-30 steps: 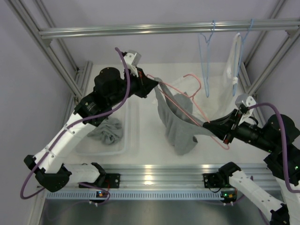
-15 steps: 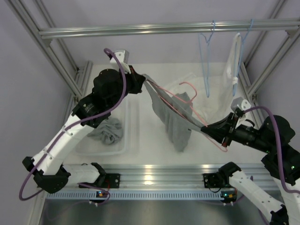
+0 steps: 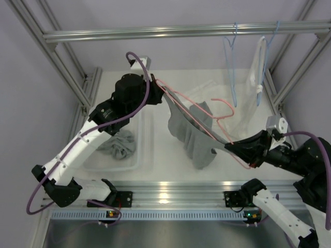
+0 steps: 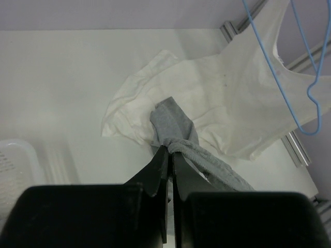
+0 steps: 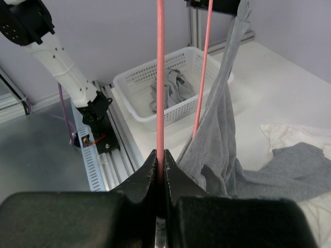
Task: Remove the tank top from the hanger
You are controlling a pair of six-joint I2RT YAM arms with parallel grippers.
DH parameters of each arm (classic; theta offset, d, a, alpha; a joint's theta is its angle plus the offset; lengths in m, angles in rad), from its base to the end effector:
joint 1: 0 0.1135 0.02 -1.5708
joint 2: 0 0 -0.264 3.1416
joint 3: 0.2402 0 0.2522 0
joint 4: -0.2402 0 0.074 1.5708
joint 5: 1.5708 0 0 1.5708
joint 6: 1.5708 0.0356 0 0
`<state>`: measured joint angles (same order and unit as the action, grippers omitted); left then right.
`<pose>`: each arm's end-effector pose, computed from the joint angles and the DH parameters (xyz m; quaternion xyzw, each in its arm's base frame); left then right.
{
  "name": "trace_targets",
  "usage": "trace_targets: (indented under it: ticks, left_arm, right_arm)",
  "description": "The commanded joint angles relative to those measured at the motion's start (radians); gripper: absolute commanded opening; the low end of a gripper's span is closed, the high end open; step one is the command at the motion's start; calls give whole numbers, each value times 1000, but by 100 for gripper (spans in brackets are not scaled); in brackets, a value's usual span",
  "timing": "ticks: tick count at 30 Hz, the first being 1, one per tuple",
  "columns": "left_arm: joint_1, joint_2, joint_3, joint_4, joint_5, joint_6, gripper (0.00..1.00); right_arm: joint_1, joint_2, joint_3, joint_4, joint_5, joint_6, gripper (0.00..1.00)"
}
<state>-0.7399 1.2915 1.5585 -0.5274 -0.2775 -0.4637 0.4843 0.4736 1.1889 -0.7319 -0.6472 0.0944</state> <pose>0.2076 -0.1764 0.4619 0.0246 0.7894 -0.2512 0.5595 0.0192 0.0344 0.4382 -0.3497 0.6199 0.4070 0.5725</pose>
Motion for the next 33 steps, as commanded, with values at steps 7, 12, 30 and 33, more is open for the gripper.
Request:
trace_targets:
  ticks: [7, 12, 30, 33]
  left_arm:
    - [-9, 0, -90, 216, 564, -9, 0]
    - [-45, -52, -225, 369, 678, -92, 0]
    - [-64, -158, -359, 429, 384, -246, 0]
    - [-64, -153, -371, 429, 338, -297, 0]
  right_arm:
    - [13, -56, -158, 385, 122, 209, 0]
    - [13, -59, -283, 641, 150, 330, 0]
    - [16, -121, -485, 977, 210, 444, 0]
    - [17, -147, -509, 1057, 195, 475, 0]
